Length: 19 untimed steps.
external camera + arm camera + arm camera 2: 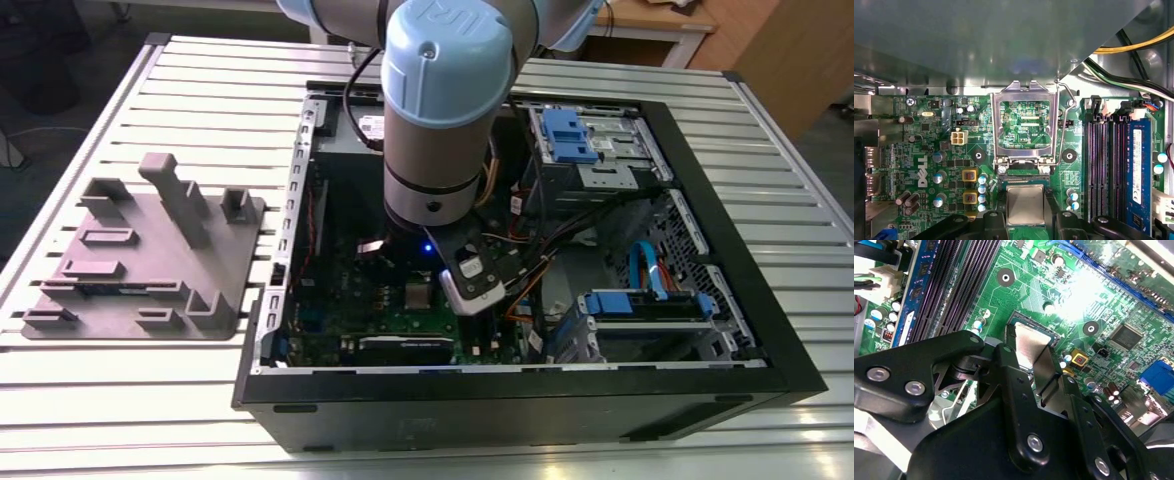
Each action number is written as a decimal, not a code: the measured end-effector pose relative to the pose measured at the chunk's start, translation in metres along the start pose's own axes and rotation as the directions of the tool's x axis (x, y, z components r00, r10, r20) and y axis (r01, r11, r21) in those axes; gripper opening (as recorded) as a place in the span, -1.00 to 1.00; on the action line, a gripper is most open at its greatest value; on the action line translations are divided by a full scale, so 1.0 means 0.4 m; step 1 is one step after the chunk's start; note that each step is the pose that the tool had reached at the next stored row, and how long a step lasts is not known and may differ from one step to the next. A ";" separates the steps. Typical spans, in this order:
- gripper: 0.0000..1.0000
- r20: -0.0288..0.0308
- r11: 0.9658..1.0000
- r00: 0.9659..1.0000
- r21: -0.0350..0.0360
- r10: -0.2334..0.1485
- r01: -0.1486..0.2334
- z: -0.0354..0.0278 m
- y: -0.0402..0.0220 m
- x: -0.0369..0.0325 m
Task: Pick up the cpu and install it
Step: 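Place the cpu into insertion slot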
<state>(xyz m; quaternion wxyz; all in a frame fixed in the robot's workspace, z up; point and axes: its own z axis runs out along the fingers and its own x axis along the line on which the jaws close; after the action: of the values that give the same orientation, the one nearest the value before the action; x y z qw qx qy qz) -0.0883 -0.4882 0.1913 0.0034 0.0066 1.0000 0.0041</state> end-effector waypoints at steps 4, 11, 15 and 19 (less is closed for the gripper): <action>-0.22 0.000 1.000 1.000 0.000 0.000 0.000 0.000 0.000 0.000; -0.22 0.000 1.000 1.000 -0.001 0.000 0.000 -0.007 0.000 0.000; -0.22 0.000 1.000 1.000 0.000 0.000 0.000 -0.007 0.000 0.000; -0.22 0.000 1.000 1.000 0.000 0.000 0.000 -0.004 0.000 0.000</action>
<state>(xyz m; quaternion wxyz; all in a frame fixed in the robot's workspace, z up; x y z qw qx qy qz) -0.0882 -0.4883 0.1928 0.0033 0.0065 1.0000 0.0040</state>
